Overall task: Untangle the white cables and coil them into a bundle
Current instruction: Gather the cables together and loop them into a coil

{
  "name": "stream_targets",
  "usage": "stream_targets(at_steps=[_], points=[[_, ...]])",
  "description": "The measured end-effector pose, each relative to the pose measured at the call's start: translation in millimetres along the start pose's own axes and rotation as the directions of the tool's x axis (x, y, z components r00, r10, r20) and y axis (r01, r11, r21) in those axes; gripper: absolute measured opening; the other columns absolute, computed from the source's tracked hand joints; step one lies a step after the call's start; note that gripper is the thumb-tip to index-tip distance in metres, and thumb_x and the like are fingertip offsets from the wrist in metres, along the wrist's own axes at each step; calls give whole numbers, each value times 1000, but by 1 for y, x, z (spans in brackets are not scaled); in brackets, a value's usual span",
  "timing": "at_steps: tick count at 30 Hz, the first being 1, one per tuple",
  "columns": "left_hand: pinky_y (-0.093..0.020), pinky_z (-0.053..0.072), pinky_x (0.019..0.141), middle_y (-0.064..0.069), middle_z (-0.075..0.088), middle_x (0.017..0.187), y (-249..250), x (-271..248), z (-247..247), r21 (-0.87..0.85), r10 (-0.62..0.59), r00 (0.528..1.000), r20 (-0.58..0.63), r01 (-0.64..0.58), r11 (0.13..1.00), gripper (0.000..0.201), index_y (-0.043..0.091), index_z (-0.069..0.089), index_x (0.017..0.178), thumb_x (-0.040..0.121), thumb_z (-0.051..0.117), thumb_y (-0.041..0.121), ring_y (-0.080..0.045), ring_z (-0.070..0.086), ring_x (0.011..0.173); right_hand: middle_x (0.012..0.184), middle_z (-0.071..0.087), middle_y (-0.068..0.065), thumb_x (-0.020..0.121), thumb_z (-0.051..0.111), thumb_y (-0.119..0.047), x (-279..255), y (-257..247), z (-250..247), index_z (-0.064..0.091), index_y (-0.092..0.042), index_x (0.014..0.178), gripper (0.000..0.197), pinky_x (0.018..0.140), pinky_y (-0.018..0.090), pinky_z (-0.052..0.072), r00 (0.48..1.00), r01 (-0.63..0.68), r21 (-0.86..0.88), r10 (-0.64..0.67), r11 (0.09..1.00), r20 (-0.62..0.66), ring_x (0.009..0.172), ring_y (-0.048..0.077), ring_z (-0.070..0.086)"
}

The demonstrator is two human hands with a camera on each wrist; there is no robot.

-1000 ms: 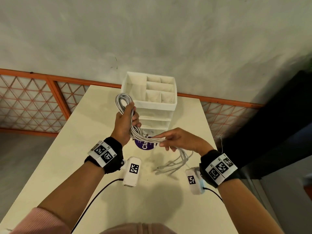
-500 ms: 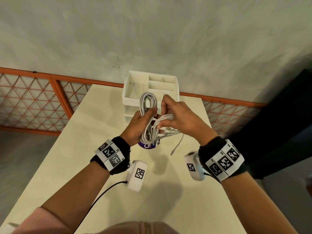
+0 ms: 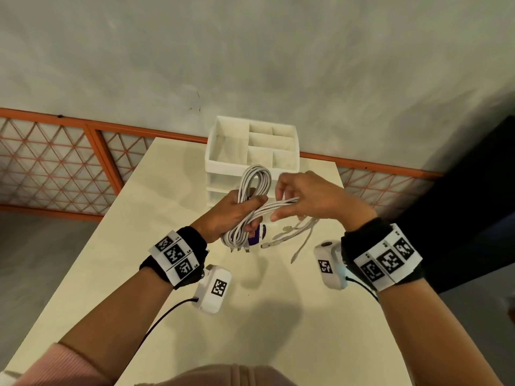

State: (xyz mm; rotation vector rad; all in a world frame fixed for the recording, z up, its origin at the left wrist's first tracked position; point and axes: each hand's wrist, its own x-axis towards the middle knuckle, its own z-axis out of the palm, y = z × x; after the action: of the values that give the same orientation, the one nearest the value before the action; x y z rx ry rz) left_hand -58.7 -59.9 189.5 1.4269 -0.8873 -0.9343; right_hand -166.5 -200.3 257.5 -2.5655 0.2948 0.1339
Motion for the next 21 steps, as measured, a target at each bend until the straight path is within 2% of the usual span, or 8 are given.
stream_targets(at_steps=[4, 6, 8, 11, 14, 17, 19, 21], points=[[-25, 41, 47, -1, 43, 47, -11, 0, -3, -34, -16, 1000, 21, 17, 999, 32, 12, 51, 70, 97, 49, 29, -13, 36, 39, 63, 57, -7, 83, 67, -42, -4, 9, -11, 66, -20, 76, 23, 59, 22, 39, 985, -37, -45, 44, 998, 168, 59, 9, 50], [-24, 38, 48, 0, 41, 47, -14, -1, 1, -15, -40, 999, 2, 40, 999, 39, 10, 52, 72, 96, 46, 41, -12, 35, 40, 64, 58, -15, 87, 61, -43, -4, 9, -13, 69, -17, 81, 28, 61, 16, 39, 988, -6, 8, 5, 1000, 155, 60, 2, 50], [-24, 36, 48, 2, 39, 45, -14, -2, 8, 29, -57, 998, -16, 57, 998, 50, 14, 54, 68, 95, 36, 52, -11, 33, 39, 60, 59, -26, 92, 54, -39, -3, 5, -12, 68, -15, 80, 30, 63, 6, 37, 993, 18, 20, -20, 1000, 114, 63, -9, 52], [-23, 35, 45, -1, 35, 44, -10, -2, 19, -14, -92, 996, 13, 92, 996, 66, 24, 57, 66, 92, 11, 64, -13, 29, 39, 50, 54, -24, 97, 48, -32, 0, 2, -9, 62, -16, 68, 36, 57, 6, 36, 997, 24, 98, -30, 995, 65, 53, -7, 49], [-26, 28, 47, 1, 35, 39, -9, -1, 20, -74, -177, 982, 69, 182, 981, 83, 13, 48, 61, 82, -7, 72, -12, 27, 37, 40, 48, -19, 99, 45, -24, 2, -2, -9, 51, -24, 56, 43, 48, 6, 33, 997, 1, 240, -18, 971, 69, 41, -4, 45], [-27, 33, 50, 5, 37, 42, -13, -3, 20, 16, -101, 989, 111, 100, 995, 67, 12, 43, 73, 85, 22, 74, -12, 30, 39, 48, 41, -12, 96, 51, -31, 8, 0, -8, 64, -5, 70, 39, 46, 14, 27, 997, -40, 319, 15, 947, 78, 43, 3, 31], [-28, 38, 50, 6, 38, 43, -13, -5, 18, 104, -64, 992, 112, 52, 993, 43, 16, 45, 67, 85, 58, 53, -12, 33, 39, 52, 39, -4, 94, 55, -33, 13, -1, -5, 61, 8, 75, 45, 46, 17, 26, 996, -60, 331, 36, 942, 79, 46, 7, 30], [-29, 41, 51, 6, 40, 40, -15, -3, 17, 174, -82, 992, 91, 66, 983, 35, 17, 44, 63, 87, 65, 32, -12, 35, 37, 52, 41, -1, 90, 60, -34, 16, -3, -4, 59, 4, 66, 45, 46, 18, 29, 996, -79, 328, 60, 941, 68, 46, 8, 33]])
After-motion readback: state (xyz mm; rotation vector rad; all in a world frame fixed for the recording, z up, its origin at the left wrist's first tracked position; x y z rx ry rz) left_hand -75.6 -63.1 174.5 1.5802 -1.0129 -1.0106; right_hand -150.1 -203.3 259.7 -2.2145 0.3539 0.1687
